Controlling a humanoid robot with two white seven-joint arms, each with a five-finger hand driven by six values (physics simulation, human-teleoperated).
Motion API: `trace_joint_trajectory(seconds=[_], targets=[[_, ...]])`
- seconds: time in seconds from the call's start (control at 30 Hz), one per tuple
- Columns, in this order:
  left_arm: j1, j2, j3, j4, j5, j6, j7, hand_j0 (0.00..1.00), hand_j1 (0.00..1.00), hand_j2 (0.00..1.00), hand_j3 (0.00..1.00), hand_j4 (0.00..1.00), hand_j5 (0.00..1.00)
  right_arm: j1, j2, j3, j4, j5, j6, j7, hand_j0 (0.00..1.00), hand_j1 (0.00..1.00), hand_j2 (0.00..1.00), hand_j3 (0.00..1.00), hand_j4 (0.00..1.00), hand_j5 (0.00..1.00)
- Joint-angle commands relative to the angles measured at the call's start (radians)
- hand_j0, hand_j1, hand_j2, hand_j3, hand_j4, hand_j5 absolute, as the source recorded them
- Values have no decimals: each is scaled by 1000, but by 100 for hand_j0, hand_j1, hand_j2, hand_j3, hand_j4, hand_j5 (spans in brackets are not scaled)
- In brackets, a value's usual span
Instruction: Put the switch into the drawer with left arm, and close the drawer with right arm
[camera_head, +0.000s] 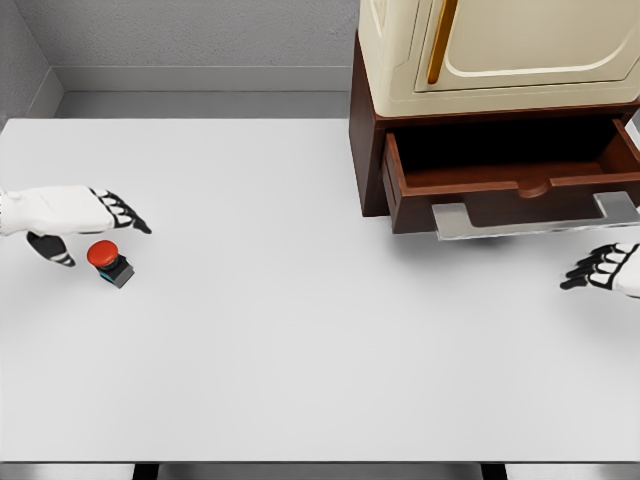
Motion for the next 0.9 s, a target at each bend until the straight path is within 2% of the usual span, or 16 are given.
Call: trace_joint_trajectory(seconds=[0.0,0.1,0.37,0.5,0.67,0.7,0.8,0.87], targets=[[3,1,-15,-22,6,2,0,88,88,88,88,88,88,0,-3,-4,41,-6,2,0,100,100,100,100,100,100],[5,4,-29,-22,5,2,0,86,86,86,86,86,86,1,-5,-4,100,-6,2,0,100,100,100,100,100,100],[8,6,-35,-13,0,2,0,83,83,83,83,83,83,25,-5,-6,136,-11,2,0,100,100,100,100,100,100],[8,6,-35,-11,-1,2,0,80,80,80,80,80,80,32,-5,-37,230,-20,2,0,100,100,100,100,100,100],[11,6,-35,-16,-1,2,0,79,79,79,79,79,79,52,-3,-66,434,-49,2,-2,100,100,100,100,100,100],[12,6,-35,-16,0,2,0,74,74,74,74,74,74,54,-3,-66,463,-49,2,-2,100,100,100,100,100,100],[12,6,-36,-16,-1,2,0,70,70,70,70,70,70,61,-3,-66,595,-69,2,-3,100,100,100,100,100,100],[12,6,-36,-16,0,2,0,66,66,66,66,66,66,61,-3,-67,620,-70,2,-2,100,100,100,100,100,100]])
